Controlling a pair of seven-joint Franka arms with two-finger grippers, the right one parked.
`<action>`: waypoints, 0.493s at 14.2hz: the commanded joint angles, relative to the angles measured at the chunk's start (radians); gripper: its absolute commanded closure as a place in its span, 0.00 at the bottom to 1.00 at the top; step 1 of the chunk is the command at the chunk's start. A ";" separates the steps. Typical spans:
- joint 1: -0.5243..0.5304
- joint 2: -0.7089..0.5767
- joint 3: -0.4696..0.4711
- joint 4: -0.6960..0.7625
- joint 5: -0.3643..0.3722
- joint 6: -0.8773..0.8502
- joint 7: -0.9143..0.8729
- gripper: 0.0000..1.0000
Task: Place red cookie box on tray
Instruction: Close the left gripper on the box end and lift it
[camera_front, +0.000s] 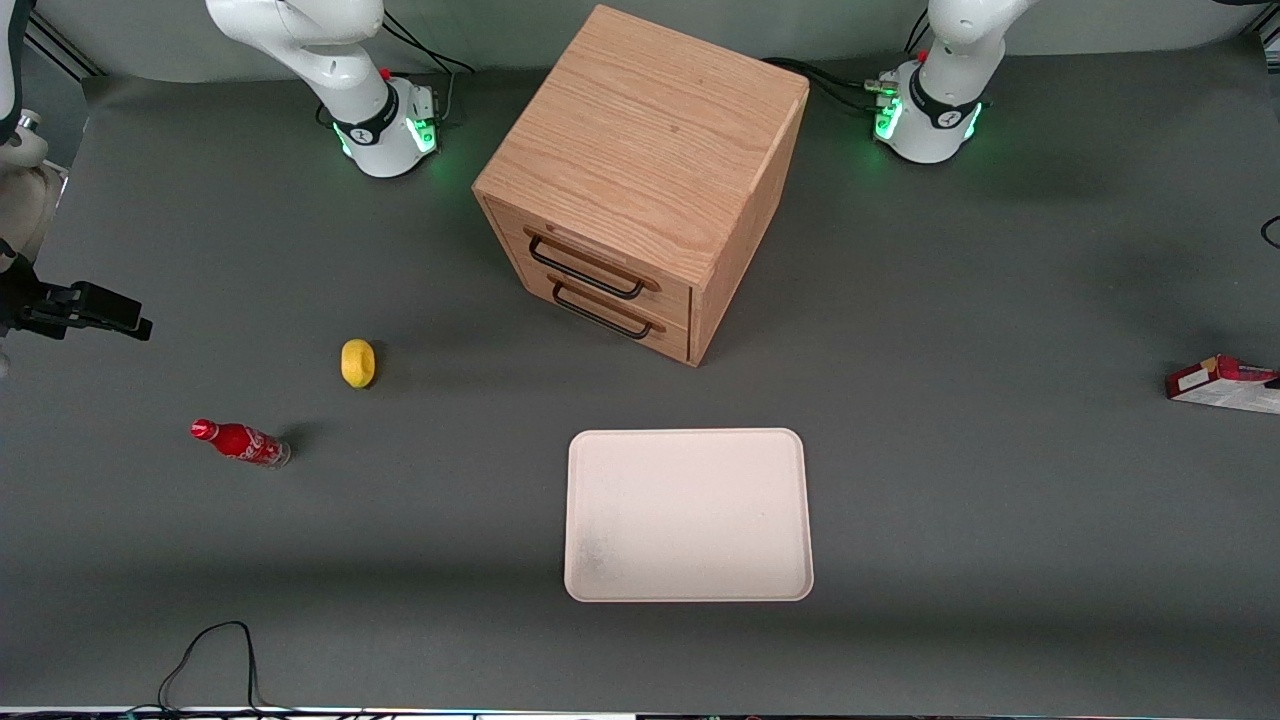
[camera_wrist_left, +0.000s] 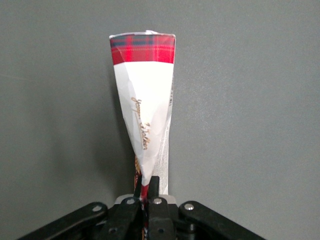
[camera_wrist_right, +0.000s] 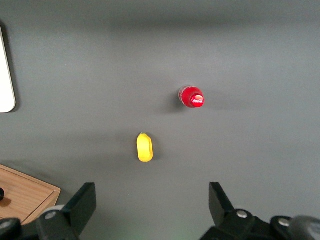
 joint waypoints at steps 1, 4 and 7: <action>-0.005 -0.005 0.008 0.033 -0.002 -0.052 -0.003 1.00; 0.007 -0.031 0.010 0.135 -0.003 -0.228 -0.009 1.00; 0.009 -0.092 0.013 0.203 -0.006 -0.374 -0.036 1.00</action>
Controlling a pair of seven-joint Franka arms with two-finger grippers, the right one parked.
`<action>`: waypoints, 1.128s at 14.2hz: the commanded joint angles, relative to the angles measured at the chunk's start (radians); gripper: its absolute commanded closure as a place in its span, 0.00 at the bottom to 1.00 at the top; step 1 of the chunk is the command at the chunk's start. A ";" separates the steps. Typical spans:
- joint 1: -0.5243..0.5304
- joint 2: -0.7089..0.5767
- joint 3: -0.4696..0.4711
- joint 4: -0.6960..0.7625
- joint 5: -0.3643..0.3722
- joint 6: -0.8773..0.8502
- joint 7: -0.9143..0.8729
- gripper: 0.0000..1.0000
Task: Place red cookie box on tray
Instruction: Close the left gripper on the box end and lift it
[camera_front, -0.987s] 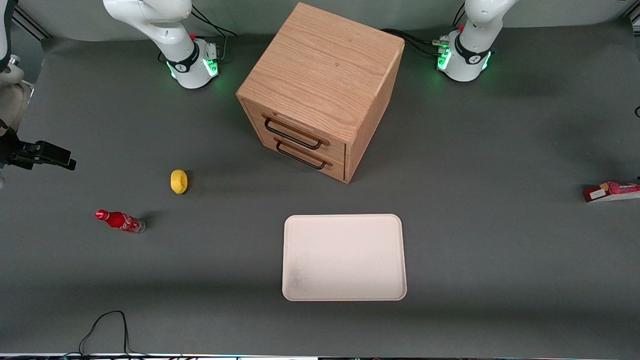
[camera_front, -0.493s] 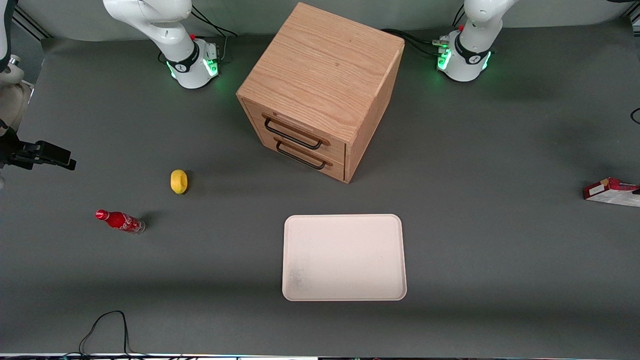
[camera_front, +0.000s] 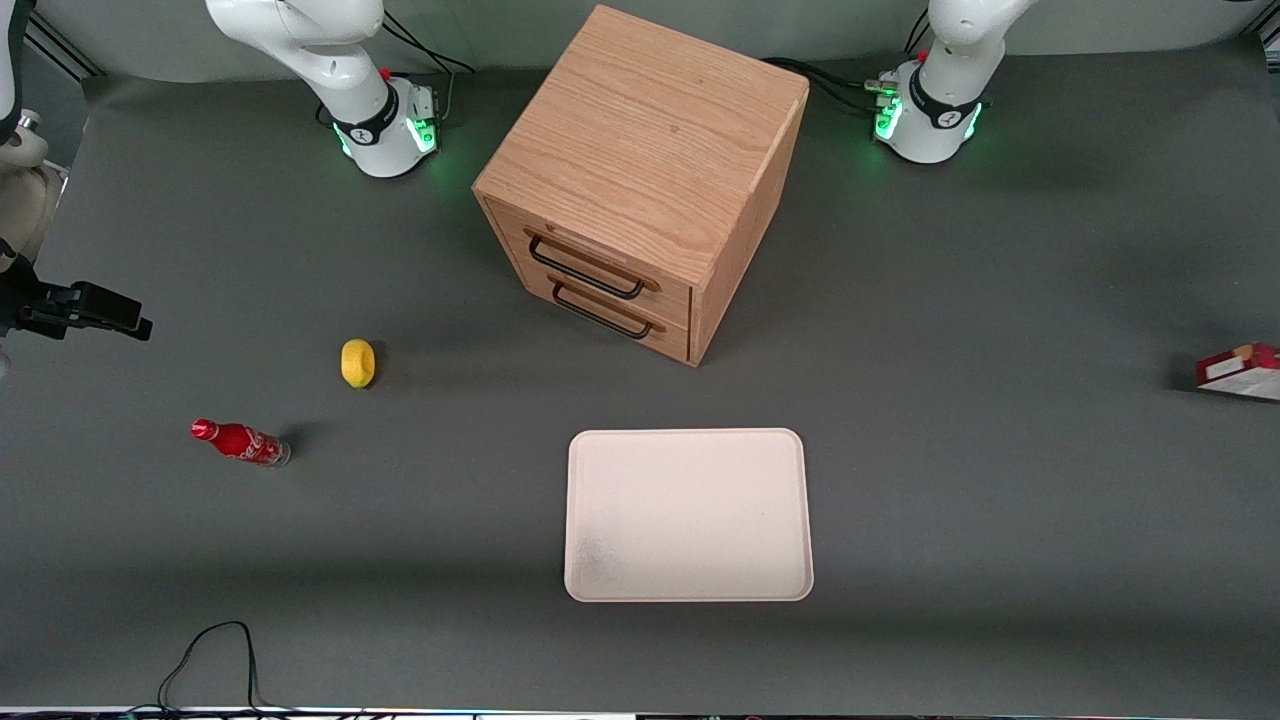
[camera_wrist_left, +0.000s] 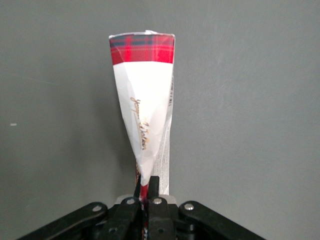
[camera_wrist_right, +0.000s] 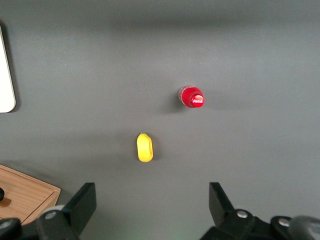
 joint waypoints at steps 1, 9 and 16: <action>-0.002 -0.093 0.006 0.047 -0.003 -0.134 -0.061 1.00; -0.010 -0.157 0.009 0.405 0.037 -0.554 -0.138 1.00; -0.108 -0.163 -0.032 0.449 0.035 -0.619 -0.127 1.00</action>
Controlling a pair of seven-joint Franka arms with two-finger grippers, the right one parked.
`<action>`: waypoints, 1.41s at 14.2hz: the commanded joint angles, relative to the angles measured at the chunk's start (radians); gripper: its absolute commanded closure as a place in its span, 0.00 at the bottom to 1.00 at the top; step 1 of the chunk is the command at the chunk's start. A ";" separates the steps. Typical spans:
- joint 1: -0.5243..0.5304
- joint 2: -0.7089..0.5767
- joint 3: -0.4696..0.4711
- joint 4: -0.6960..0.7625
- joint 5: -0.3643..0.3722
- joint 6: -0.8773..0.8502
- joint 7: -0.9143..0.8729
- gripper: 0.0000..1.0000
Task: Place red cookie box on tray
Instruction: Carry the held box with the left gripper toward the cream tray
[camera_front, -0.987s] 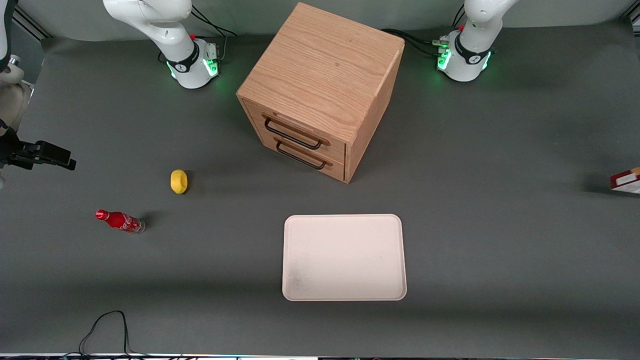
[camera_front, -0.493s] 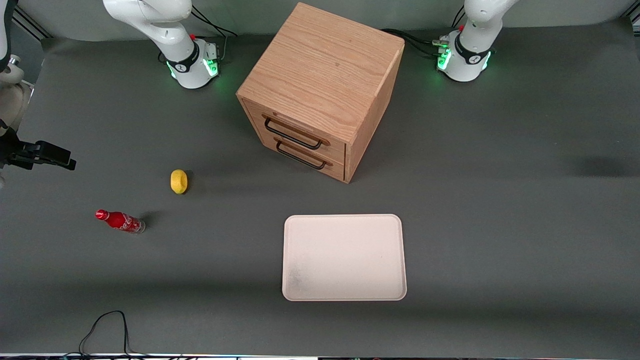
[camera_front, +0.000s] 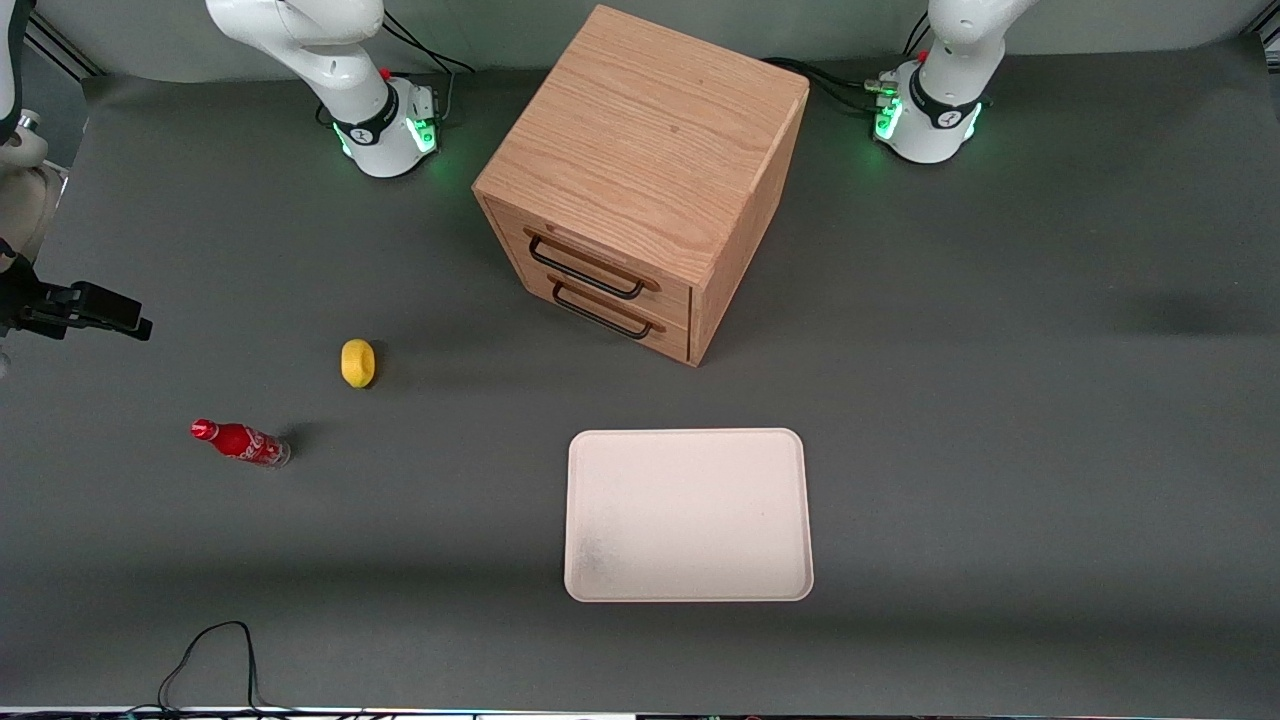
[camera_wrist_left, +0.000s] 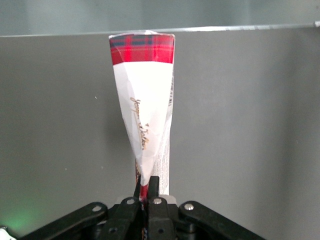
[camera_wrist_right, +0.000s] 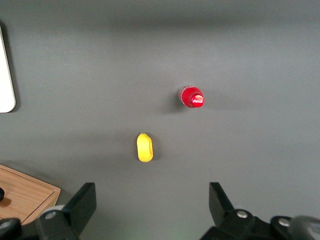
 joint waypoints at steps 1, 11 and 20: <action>-0.143 0.011 -0.013 0.038 0.020 -0.052 -0.014 1.00; -0.605 0.001 -0.119 0.038 0.050 -0.082 0.009 1.00; -0.828 0.057 -0.228 0.080 0.026 -0.024 0.026 1.00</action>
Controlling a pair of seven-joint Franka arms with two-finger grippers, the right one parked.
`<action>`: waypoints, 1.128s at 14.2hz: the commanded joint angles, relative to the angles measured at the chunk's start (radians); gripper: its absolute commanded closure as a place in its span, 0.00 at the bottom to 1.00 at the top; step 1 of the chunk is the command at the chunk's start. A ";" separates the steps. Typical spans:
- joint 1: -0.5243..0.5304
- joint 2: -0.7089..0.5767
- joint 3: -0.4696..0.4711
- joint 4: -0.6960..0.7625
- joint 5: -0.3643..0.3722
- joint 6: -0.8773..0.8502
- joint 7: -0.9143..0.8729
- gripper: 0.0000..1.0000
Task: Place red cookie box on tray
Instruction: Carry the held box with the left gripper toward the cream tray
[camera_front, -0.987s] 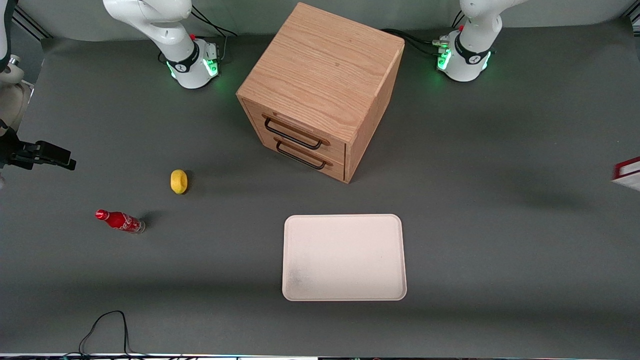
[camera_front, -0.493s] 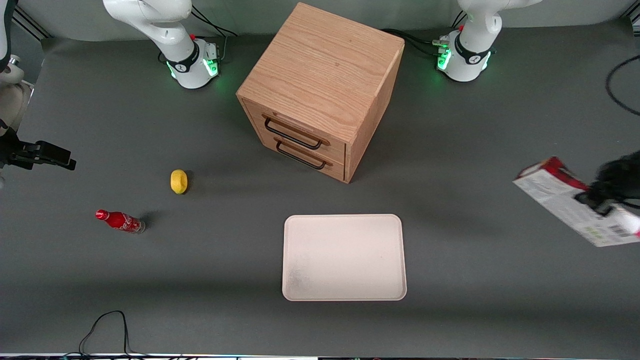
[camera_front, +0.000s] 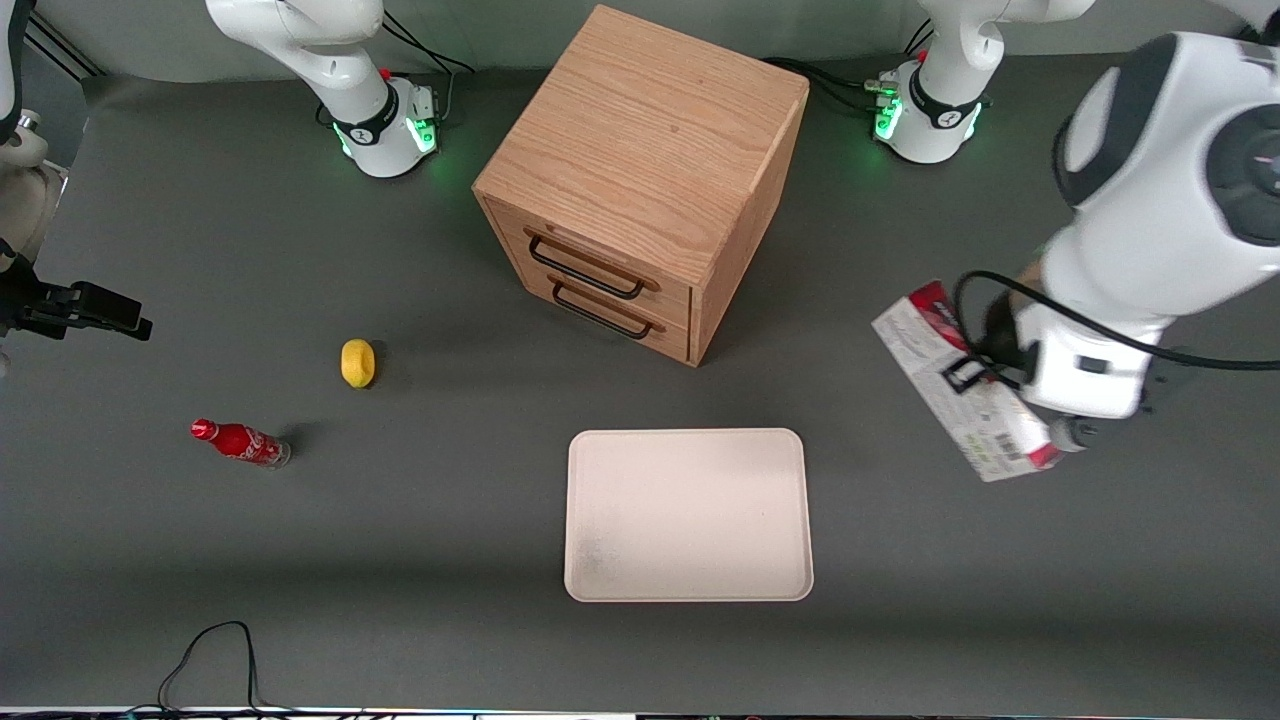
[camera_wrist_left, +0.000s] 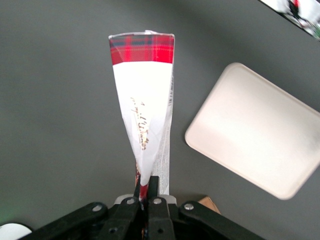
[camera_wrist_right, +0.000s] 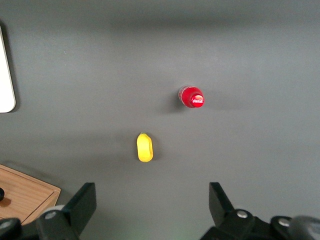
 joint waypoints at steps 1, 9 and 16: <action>-0.003 0.038 -0.047 0.065 0.002 0.023 0.045 1.00; -0.093 0.066 -0.064 0.065 0.019 0.109 0.340 1.00; -0.108 0.160 -0.059 0.060 0.044 0.176 0.368 1.00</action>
